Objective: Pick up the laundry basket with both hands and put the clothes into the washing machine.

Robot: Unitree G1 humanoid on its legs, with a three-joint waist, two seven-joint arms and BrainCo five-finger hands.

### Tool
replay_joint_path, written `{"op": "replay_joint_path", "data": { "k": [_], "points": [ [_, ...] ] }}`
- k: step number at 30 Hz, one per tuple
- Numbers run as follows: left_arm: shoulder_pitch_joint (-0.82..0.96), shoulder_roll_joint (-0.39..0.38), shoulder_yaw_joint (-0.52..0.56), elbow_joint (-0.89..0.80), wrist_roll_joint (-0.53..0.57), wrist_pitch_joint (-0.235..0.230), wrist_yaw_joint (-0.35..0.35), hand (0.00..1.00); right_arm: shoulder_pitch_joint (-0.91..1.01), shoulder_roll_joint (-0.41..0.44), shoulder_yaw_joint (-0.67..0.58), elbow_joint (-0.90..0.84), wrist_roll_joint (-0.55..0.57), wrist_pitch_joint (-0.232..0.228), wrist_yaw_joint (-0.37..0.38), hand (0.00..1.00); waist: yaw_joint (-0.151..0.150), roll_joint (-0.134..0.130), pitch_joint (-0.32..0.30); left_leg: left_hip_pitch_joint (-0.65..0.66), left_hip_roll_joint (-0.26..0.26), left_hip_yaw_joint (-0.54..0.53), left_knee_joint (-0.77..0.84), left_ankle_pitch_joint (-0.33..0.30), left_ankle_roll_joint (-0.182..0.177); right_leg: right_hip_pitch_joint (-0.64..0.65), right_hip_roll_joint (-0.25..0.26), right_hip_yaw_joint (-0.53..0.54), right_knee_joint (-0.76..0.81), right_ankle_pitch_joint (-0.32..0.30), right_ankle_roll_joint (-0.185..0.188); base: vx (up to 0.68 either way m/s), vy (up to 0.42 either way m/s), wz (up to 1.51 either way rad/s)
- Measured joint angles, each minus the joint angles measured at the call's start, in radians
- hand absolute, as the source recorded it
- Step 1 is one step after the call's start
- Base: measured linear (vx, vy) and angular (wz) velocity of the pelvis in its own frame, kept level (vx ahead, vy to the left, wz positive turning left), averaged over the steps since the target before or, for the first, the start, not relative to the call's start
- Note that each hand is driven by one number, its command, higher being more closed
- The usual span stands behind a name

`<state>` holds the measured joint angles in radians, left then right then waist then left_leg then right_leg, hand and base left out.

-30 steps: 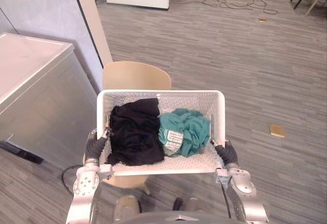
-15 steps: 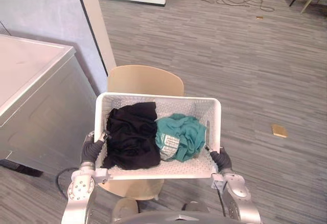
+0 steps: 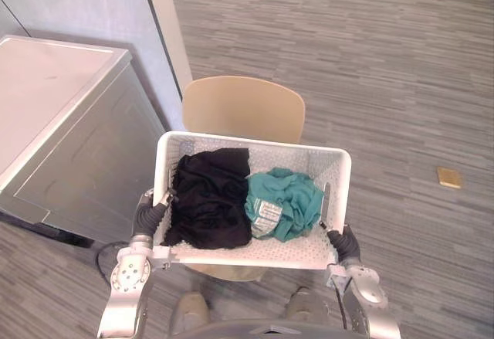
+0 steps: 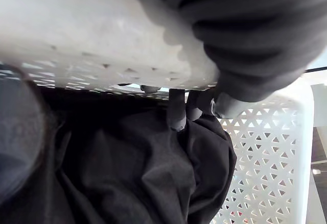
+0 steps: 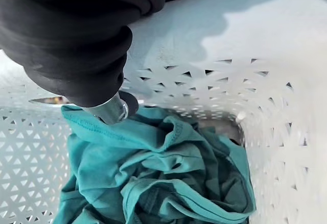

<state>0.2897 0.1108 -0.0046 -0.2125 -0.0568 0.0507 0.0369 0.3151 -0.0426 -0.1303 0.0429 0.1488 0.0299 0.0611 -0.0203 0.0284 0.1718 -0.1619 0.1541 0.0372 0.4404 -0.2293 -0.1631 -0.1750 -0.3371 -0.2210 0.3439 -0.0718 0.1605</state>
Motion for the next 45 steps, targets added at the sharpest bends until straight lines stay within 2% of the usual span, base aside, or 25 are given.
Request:
{"op": "replay_joint_path", "data": {
  "k": [2, 3, 4, 5, 6, 7, 8, 9, 10, 12, 14, 17, 19, 21, 23, 24, 29, 32, 34, 37, 41, 45],
  "points": [
    [0.000, 0.007, -0.004, -0.005, -0.005, 0.000, -0.006, 1.00, 0.027, 0.003, -0.012, -0.039, 0.000, 0.009, 0.006, 1.00, 0.006, -0.001, 0.001, -0.048, -0.022, 0.054, 0.097, -0.051, 0.047, -0.007, -0.007, 0.046, -0.102, 0.079, -0.022, -0.20, 0.503, -0.79],
    [-0.002, 0.005, -0.003, -0.016, -0.009, -0.009, -0.010, 1.00, 0.028, 0.002, -0.017, -0.060, 0.000, 0.009, 0.010, 1.00, 0.013, 0.002, -0.001, -0.083, -0.028, 0.109, 0.138, -0.084, 0.081, -0.036, -0.006, 0.095, -0.159, 0.151, -0.087, -0.24, 0.521, -1.30],
    [-0.006, -0.003, 0.002, -0.016, -0.016, -0.019, -0.018, 1.00, 0.008, -0.002, -0.028, -0.064, 0.000, 0.015, 0.016, 1.00, 0.013, 0.008, -0.001, -0.108, -0.023, 0.179, 0.136, -0.094, 0.128, -0.074, 0.002, 0.109, -0.244, 0.311, -0.201, -0.21, 0.406, -1.41],
    [-0.011, -0.007, 0.004, -0.017, -0.018, -0.020, -0.021, 1.00, -0.016, -0.005, -0.035, -0.064, 0.000, 0.017, 0.019, 1.00, 0.018, 0.016, 0.005, -0.119, -0.015, 0.214, 0.122, -0.088, 0.150, -0.088, 0.013, 0.100, -0.263, 0.362, -0.225, -0.23, 0.389, -1.20],
    [-0.029, -0.009, 0.004, -0.013, -0.019, -0.020, -0.026, 1.00, -0.021, -0.005, -0.036, -0.064, 0.000, 0.017, 0.020, 1.00, 0.005, 0.028, 0.014, -0.114, -0.014, 0.256, 0.082, -0.063, 0.188, -0.118, 0.028, 0.062, -0.166, 0.296, -0.185, -0.16, 0.402, -0.92],
    [-0.032, -0.007, 0.007, -0.013, -0.019, -0.020, -0.032, 1.00, -0.021, -0.002, -0.037, -0.063, 0.000, 0.017, 0.020, 1.00, 0.003, 0.028, 0.015, -0.104, -0.022, 0.294, 0.037, -0.029, 0.211, -0.122, 0.047, 0.024, -0.040, 0.179, -0.153, -0.13, 0.399, -0.80],
    [-0.032, -0.007, 0.011, -0.013, -0.019, -0.020, -0.033, 1.00, -0.024, -0.002, -0.035, -0.063, 0.000, 0.017, 0.021, 1.00, 0.005, 0.028, 0.019, -0.097, -0.024, 0.310, 0.020, -0.015, 0.212, -0.117, 0.056, 0.009, 0.014, 0.125, -0.143, -0.06, 0.359, -0.76],
    [-0.033, -0.007, 0.020, -0.013, -0.020, -0.020, -0.038, 1.00, -0.029, -0.002, -0.033, -0.062, 0.000, 0.017, 0.022, 1.00, 0.007, 0.028, 0.023, -0.081, -0.034, 0.327, -0.016, 0.004, 0.220, -0.089, 0.074, -0.026, 0.087, 0.040, -0.125, -0.11, 0.302, -0.48],
    [-0.036, -0.007, 0.024, -0.013, -0.020, -0.020, -0.040, 1.00, -0.029, 0.000, -0.031, -0.063, 0.000, 0.016, 0.022, 1.00, 0.005, 0.026, 0.025, -0.062, -0.054, 0.331, -0.062, 0.033, 0.225, -0.038, 0.085, -0.069, 0.099, -0.018, -0.112, -0.11, 0.263, -0.29],
    [-0.039, -0.007, 0.033, -0.014, -0.020, -0.020, -0.042, 1.00, -0.035, 0.001, -0.026, -0.063, -0.001, 0.014, 0.023, 1.00, 0.010, 0.013, 0.026, -0.023, -0.098, 0.350, -0.148, 0.078, 0.228, 0.042, 0.085, -0.124, 0.029, -0.058, -0.080, -0.09, 0.117, -0.12],
    [-0.040, -0.009, 0.066, -0.019, -0.022, -0.027, -0.038, 1.00, -0.065, -0.002, -0.007, -0.056, -0.012, 0.014, 0.023, 1.00, 0.029, 0.001, 0.031, -0.028, -0.113, 0.379, -0.185, 0.101, 0.229, 0.070, 0.099, -0.116, -0.086, -0.059, -0.074, -0.14, 0.016, -0.31],
    [-0.025, -0.012, 0.095, -0.023, -0.030, -0.027, -0.027, 1.00, -0.109, -0.003, 0.022, -0.031, -0.030, 0.015, 0.024, 1.00, 0.046, -0.002, 0.033, -0.044, -0.105, 0.381, -0.223, 0.124, 0.190, 0.069, 0.128, -0.116, -0.171, -0.005, -0.039, -0.13, -0.052, -0.12],
    [-0.012, -0.020, 0.105, -0.027, -0.030, -0.028, -0.018, 1.00, -0.122, -0.008, 0.032, -0.022, -0.031, 0.016, 0.025, 1.00, 0.051, -0.006, 0.036, -0.063, -0.095, 0.378, -0.235, 0.145, 0.181, 0.058, 0.147, -0.119, -0.202, 0.016, -0.051, -0.06, -0.081, -0.03],
    [-0.017, -0.032, 0.121, -0.028, -0.030, -0.028, -0.015, 1.00, -0.141, -0.008, 0.038, -0.022, -0.039, 0.017, 0.024, 1.00, 0.052, -0.017, 0.046, -0.086, -0.085, 0.372, -0.235, 0.167, 0.186, 0.037, 0.162, -0.122, -0.212, 0.029, -0.061, -0.05, -0.103, -0.03],
    [-0.051, -0.033, 0.127, -0.027, -0.028, -0.028, 0.000, 1.00, -0.176, -0.010, 0.037, -0.022, -0.040, 0.017, 0.019, 1.00, 0.048, -0.026, 0.077, -0.106, -0.079, 0.357, -0.235, 0.198, 0.207, 0.026, 0.171, -0.130, -0.212, 0.048, -0.063, -0.02, -0.070, 0.10],
    [-0.091, -0.032, 0.128, -0.022, -0.027, -0.028, 0.006, 1.00, -0.206, -0.010, 0.027, -0.022, -0.040, 0.016, 0.010, 1.00, 0.041, -0.029, 0.103, -0.121, -0.079, 0.340, -0.237, 0.213, 0.213, 0.021, 0.173, -0.148, -0.208, 0.052, -0.067, -0.05, -0.043, 0.28],
    [-0.295, -0.020, 0.130, 0.043, -0.030, -0.028, 0.046, 1.00, -0.360, -0.048, -0.004, -0.022, -0.041, 0.015, -0.048, 1.00, 0.044, -0.032, 0.201, -0.160, -0.098, 0.305, -0.292, 0.278, 0.218, -0.049, 0.164, -0.164, -0.158, 0.049, -0.077, -0.08, -0.004, 0.20],
    [-0.441, 0.032, 0.130, 0.110, -0.041, -0.028, 0.070, 1.00, -0.455, -0.057, -0.030, -0.022, -0.040, 0.016, -0.085, 1.00, 0.051, -0.039, 0.274, -0.187, -0.098, 0.294, -0.302, 0.300, 0.210, -0.096, 0.157, -0.168, -0.123, 0.040, -0.090, -0.10, 0.013, 0.08],
    [-0.518, 0.053, 0.131, 0.160, -0.042, -0.029, 0.084, 1.00, -0.509, -0.074, -0.030, -0.015, -0.038, 0.016, -0.102, 1.00, 0.051, -0.042, 0.291, -0.212, -0.100, 0.294, -0.308, 0.311, 0.211, -0.129, 0.155, -0.165, -0.113, 0.037, -0.097, -0.06, 0.009, -0.03],
    [-0.671, 0.097, 0.124, 0.315, -0.069, -0.030, 0.122, 1.00, -0.644, -0.120, 0.000, 0.102, -0.019, 0.015, -0.145, 1.00, 0.050, -0.047, 0.298, -0.258, -0.097, 0.305, -0.314, 0.327, 0.216, -0.181, 0.160, -0.150, -0.116, 0.066, -0.092, -0.02, 0.013, -0.12],
    [-0.702, 0.107, 0.123, 0.359, -0.096, -0.032, 0.150, 1.00, -0.728, -0.143, 0.017, 0.170, -0.019, 0.014, -0.159, 1.00, 0.050, -0.049, 0.312, -0.280, -0.096, 0.315, -0.320, 0.334, 0.224, -0.206, 0.163, -0.143, -0.121, 0.081, -0.092, 0.02, 0.010, -0.10],
    [-0.826, 0.121, 0.117, 0.545, -0.136, -0.033, 0.172, 1.00, -0.907, -0.226, 0.075, 0.366, -0.005, 0.019, -0.174, 1.00, 0.053, -0.049, 0.314, -0.323, -0.095, 0.296, -0.323, 0.348, 0.224, -0.243, 0.168, -0.152, -0.121, 0.084, -0.097, 0.03, -0.006, 0.06]
  ]
}}
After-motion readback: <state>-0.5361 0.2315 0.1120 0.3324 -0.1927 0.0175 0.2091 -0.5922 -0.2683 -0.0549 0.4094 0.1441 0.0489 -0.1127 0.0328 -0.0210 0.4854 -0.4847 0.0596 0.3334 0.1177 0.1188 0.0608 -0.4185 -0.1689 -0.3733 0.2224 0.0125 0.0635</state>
